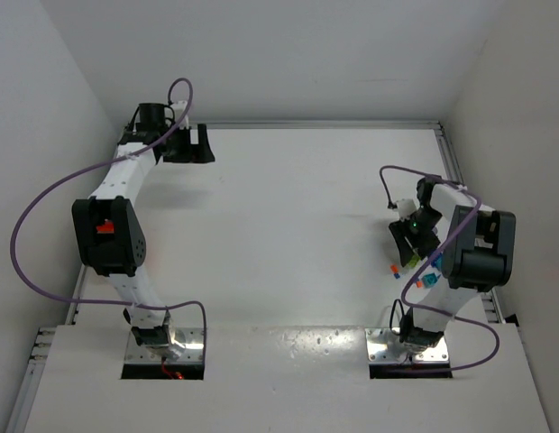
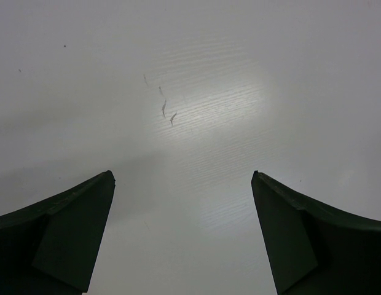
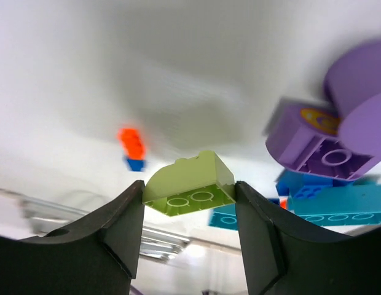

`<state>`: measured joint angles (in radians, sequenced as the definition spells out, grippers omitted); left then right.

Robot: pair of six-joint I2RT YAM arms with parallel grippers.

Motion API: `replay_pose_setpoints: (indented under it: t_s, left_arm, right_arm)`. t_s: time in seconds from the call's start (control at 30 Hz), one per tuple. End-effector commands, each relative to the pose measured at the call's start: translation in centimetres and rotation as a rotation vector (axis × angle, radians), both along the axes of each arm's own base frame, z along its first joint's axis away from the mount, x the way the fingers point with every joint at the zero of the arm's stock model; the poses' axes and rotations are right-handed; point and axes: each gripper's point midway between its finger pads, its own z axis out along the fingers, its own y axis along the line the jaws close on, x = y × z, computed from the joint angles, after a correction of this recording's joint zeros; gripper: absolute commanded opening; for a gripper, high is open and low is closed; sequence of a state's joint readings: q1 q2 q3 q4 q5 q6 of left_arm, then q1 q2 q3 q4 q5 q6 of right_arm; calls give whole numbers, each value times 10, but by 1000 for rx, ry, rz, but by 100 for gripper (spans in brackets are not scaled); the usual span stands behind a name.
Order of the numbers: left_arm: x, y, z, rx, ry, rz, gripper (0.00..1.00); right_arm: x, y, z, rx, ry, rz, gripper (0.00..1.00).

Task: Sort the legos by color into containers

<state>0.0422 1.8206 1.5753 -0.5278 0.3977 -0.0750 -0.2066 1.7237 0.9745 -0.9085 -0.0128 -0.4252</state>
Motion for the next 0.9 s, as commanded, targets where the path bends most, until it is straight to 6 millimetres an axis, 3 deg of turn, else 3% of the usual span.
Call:
replay_pose_setpoints:
  t_s: [0.0, 0.1, 0.13, 0.2, 0.27, 0.37, 0.43, 0.47, 0.53, 0.57, 0.63, 0.73, 0.87]
  left_arm:
    - [3, 4, 25, -23, -91, 4, 100]
    - [-4, 1, 49, -53, -184, -15, 100]
    - [-13, -3, 40, -74, -171, -22, 100]
    - [-17, -10, 54, -120, -251, -61, 100]
    - [-35, -21, 62, -162, -310, -109, 100]
    - [-58, -51, 64, -122, -351, -216, 100]
    - [-78, -77, 55, -74, -357, -315, 100]
    - [-90, -85, 67, -58, -402, -355, 100]
    - [-114, -111, 62, -33, -411, -453, 100]
    - [-123, -118, 72, -4, -467, -501, 100]
    - [-145, -141, 68, 9, -478, -598, 100]
    - [-168, -161, 80, 24, -554, -698, 100]
    - [-201, -189, 78, -13, -574, -839, 98]
  right_arm:
    - [29, 36, 30, 174, -79, -49, 21]
    - [55, 69, 54, 314, -147, -89, 20]
    - [67, 81, 65, 349, -172, -119, 20]
    - [80, 105, 79, 452, -204, -139, 18]
    - [93, 130, 91, 543, -221, -149, 15]
    - [112, 162, 106, 663, -226, -191, 13]
    - [126, 185, 122, 762, -230, -215, 13]
    - [130, 192, 123, 793, -218, -225, 13]
    - [141, 211, 138, 897, -204, -250, 13]
    - [141, 221, 144, 931, -194, -248, 13]
    - [140, 238, 155, 1015, -154, -247, 12]
    - [143, 255, 169, 1129, -96, -286, 12]
    - [144, 279, 192, 1262, -15, -304, 11]
